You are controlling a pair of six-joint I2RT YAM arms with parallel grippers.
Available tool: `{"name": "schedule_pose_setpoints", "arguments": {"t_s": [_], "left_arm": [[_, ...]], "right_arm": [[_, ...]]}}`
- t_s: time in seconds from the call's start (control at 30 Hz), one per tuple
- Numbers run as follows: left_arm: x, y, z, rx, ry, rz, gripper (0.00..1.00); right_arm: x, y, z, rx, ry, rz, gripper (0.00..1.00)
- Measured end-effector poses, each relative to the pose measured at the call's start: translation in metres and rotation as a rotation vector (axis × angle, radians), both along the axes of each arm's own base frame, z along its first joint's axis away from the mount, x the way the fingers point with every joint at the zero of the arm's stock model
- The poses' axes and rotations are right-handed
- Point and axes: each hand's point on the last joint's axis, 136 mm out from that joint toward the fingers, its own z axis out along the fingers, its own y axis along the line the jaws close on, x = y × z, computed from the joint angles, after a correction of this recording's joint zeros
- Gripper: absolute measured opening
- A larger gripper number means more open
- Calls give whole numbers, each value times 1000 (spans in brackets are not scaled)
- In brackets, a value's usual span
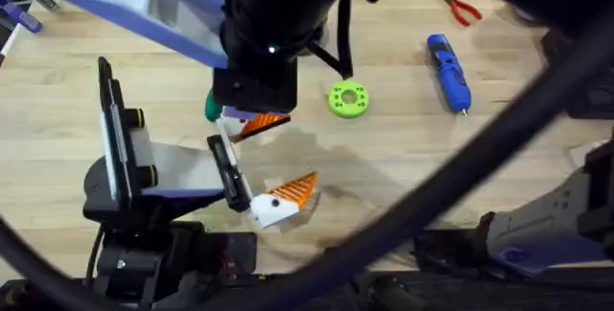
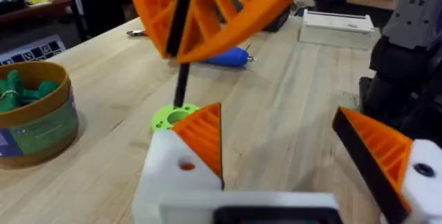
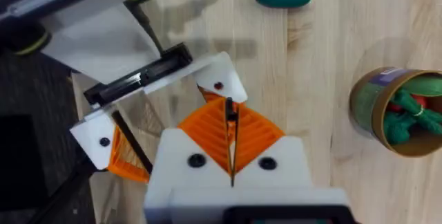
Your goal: Pick up the gripper from the table and insert it into the empty holder that is missing its gripper. Then pick up a screw, insert it into the mounting hole, and use the screwdriver to tighten it. Finally, clean up the table by picking up the vegetable and placing it into the bucket.
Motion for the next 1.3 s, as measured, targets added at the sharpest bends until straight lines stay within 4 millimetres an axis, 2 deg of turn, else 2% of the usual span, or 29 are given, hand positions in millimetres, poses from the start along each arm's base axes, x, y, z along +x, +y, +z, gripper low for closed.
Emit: {"name": "schedule_pose_setpoints", "arguments": {"t_s": [0.5, 0.77, 0.93, 1.3], "left_arm": [[0, 0, 0, 0, 0, 0, 986], [0, 0, 0, 0, 0, 0, 986], [0, 0, 0, 0, 0, 0, 986], [0, 0, 0, 0, 0, 0, 986]], "right_arm": [[-2, 1, 0, -1, 1, 4, 3], [-2, 1, -12, -38, 24, 6, 3], [-2, 1, -13, -37, 25, 6, 3], [-10, 5, -13, -38, 24, 27, 3]]}}
